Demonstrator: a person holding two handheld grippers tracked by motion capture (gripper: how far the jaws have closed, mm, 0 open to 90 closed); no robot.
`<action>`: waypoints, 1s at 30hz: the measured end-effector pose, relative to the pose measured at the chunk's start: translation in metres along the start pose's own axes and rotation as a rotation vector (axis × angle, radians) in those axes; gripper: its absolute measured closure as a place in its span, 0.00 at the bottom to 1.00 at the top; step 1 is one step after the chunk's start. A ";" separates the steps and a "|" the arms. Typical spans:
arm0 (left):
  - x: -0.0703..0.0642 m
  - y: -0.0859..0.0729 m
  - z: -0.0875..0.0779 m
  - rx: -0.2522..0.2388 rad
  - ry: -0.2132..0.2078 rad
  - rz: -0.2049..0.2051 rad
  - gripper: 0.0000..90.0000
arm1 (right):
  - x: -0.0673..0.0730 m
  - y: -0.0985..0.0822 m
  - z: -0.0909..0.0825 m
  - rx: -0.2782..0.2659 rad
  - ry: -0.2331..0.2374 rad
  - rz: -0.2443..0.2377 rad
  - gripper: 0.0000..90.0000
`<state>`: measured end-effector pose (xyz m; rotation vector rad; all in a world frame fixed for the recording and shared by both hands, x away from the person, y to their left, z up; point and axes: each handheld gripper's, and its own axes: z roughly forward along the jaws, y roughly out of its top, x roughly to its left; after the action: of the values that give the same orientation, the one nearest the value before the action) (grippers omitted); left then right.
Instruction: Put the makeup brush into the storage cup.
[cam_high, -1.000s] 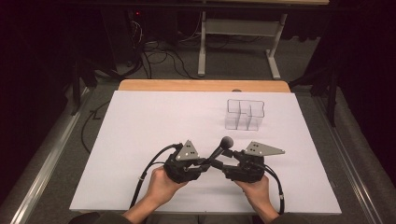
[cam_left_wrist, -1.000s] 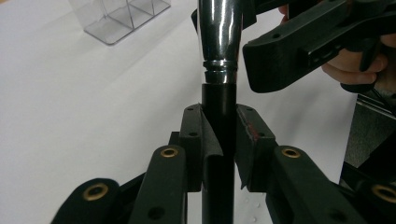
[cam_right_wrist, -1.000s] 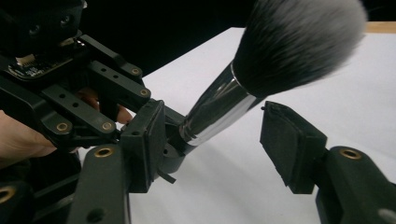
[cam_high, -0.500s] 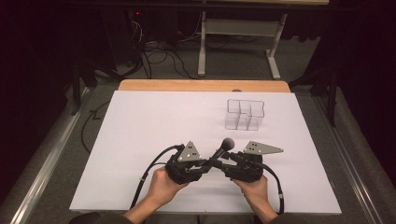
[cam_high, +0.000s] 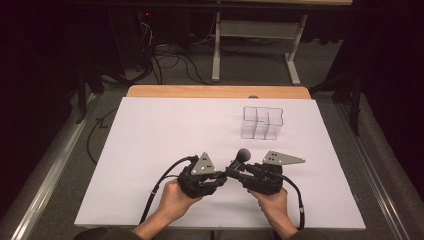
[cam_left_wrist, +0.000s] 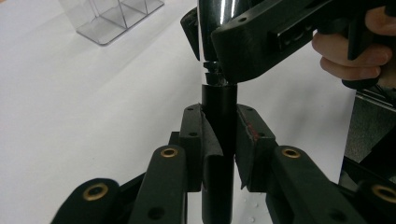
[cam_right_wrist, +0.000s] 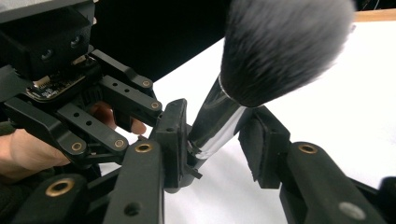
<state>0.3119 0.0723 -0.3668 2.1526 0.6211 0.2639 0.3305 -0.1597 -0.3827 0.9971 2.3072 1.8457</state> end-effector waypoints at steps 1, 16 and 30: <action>0.000 0.000 0.000 -0.001 -0.001 0.001 0.82 | -0.001 0.000 0.000 -0.002 0.005 0.002 0.72; -0.001 0.000 0.001 -0.008 -0.008 0.021 0.82 | -0.005 0.002 -0.002 -0.013 0.080 0.060 0.80; 0.001 -0.001 -0.001 -0.012 -0.021 0.011 0.61 | -0.005 0.006 -0.006 -0.002 0.066 0.037 0.81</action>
<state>0.3122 0.0741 -0.3669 2.1447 0.5946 0.2495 0.3348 -0.1668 -0.3779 0.9996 2.3385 1.9234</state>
